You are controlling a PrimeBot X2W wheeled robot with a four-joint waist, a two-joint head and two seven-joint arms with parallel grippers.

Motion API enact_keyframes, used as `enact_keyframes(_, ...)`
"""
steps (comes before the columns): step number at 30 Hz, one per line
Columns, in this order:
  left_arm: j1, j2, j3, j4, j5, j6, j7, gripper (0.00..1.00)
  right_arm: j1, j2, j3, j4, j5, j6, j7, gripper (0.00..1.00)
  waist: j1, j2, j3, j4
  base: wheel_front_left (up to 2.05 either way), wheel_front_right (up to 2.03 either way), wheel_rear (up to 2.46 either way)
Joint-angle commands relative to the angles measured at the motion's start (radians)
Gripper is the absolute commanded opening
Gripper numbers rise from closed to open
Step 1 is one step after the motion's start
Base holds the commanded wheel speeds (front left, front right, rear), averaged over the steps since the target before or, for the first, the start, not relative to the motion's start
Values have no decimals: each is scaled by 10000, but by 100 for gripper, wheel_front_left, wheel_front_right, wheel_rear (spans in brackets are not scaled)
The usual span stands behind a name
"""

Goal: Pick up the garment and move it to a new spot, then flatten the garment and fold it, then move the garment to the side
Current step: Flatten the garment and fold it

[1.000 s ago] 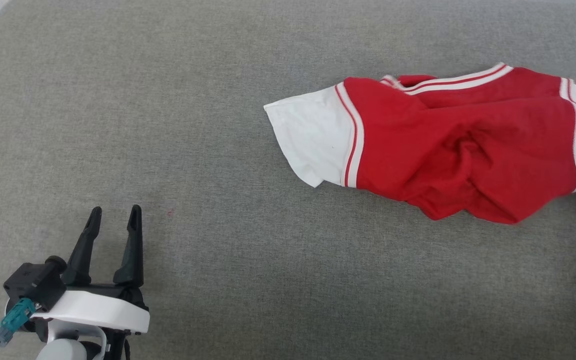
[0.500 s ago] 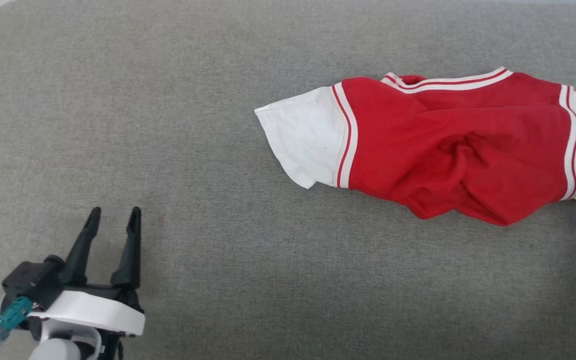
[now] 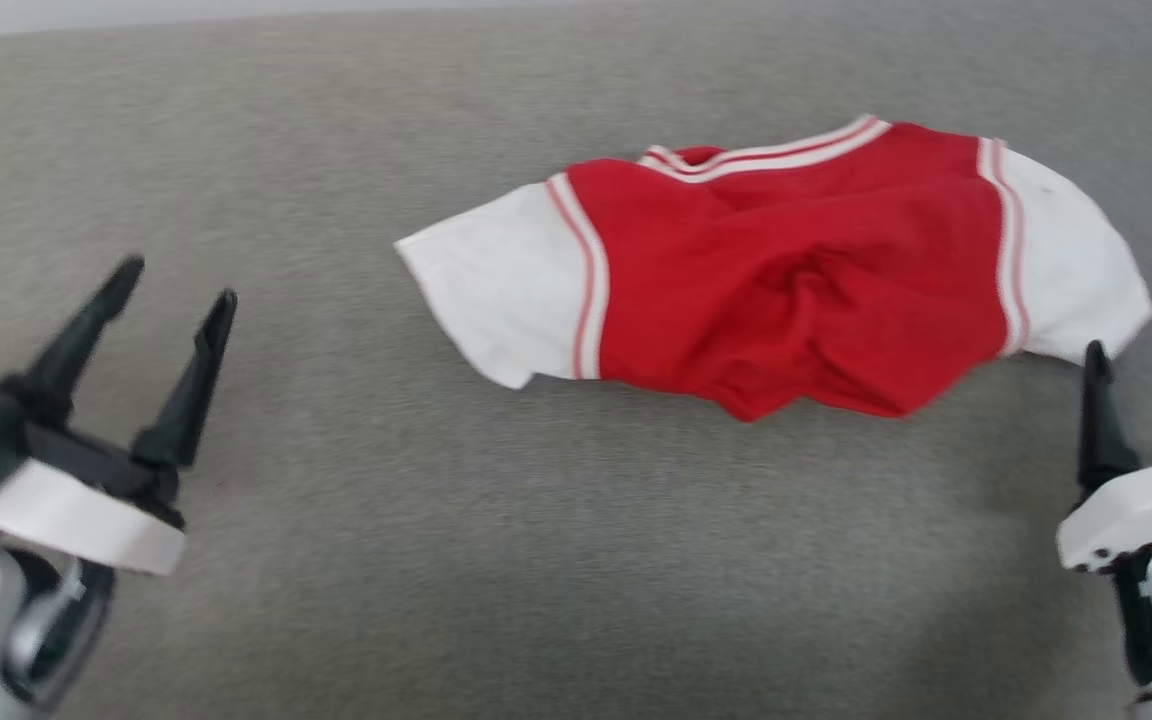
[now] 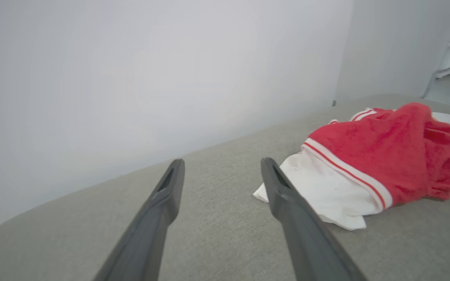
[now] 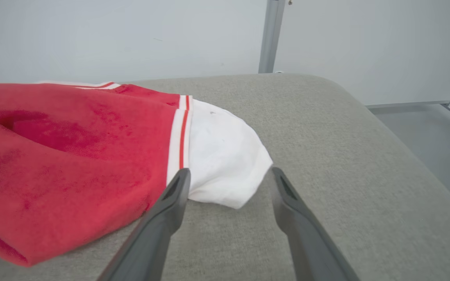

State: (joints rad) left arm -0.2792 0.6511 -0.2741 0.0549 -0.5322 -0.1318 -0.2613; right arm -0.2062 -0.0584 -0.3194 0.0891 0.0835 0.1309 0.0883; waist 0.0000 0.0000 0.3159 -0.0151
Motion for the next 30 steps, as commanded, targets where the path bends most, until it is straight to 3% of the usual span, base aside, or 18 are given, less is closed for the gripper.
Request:
enact_keyframes(1, -494, 548, -479, -43, -329, 22, -50, 100, 142, 62, 212, -53, 154, -5, -287, 100, 0, 0, 165, -534, 0, 0, 0)
enact_keyframes(6, -2426, 2476, -3066, -20, -1856, 22, 334, 100, 316, 74, 917, 209, 1168, -3, -1188, 100, 0, 0, 559, -1366, 0, 0, 0)
enact_keyframes(12, -5102, 3908, -6042, 21, -4493, 22, 2648, 100, 183, 77, 1944, 533, 1916, -3, -2043, 100, 0, 0, 1215, -2410, 0, 0, 0)
enact_keyframes(19, -7184, 4637, -8040, 1248, -6382, 22, 5262, 100, 59, 77, 2768, 980, 2346, -3, -2792, 100, 0, 0, 1700, -3377, 0, 0, 0)
enact_keyframes(28, -7594, 4913, -9312, 1518, -7963, 20, 6735, 100, 96, 76, 2800, 1335, 2364, -3, -3096, 100, 0, 0, 1683, -3745, 0, 0, 0)
enact_keyframes(29, -7595, 4935, -9443, 1428, -8151, 19, 6879, 86, 66, 73, 2769, 1354, 2323, -3, -3108, 100, 0, 0, 1678, -3732, 0, 0, 0)
enact_keyframes(30, -7657, 4965, -9526, 1363, -8194, 19, 6959, 65, 19, 72, 2771, 1342, 2269, -3, -3094, 100, 0, 0, 1681, -3716, 0, 0, 0)
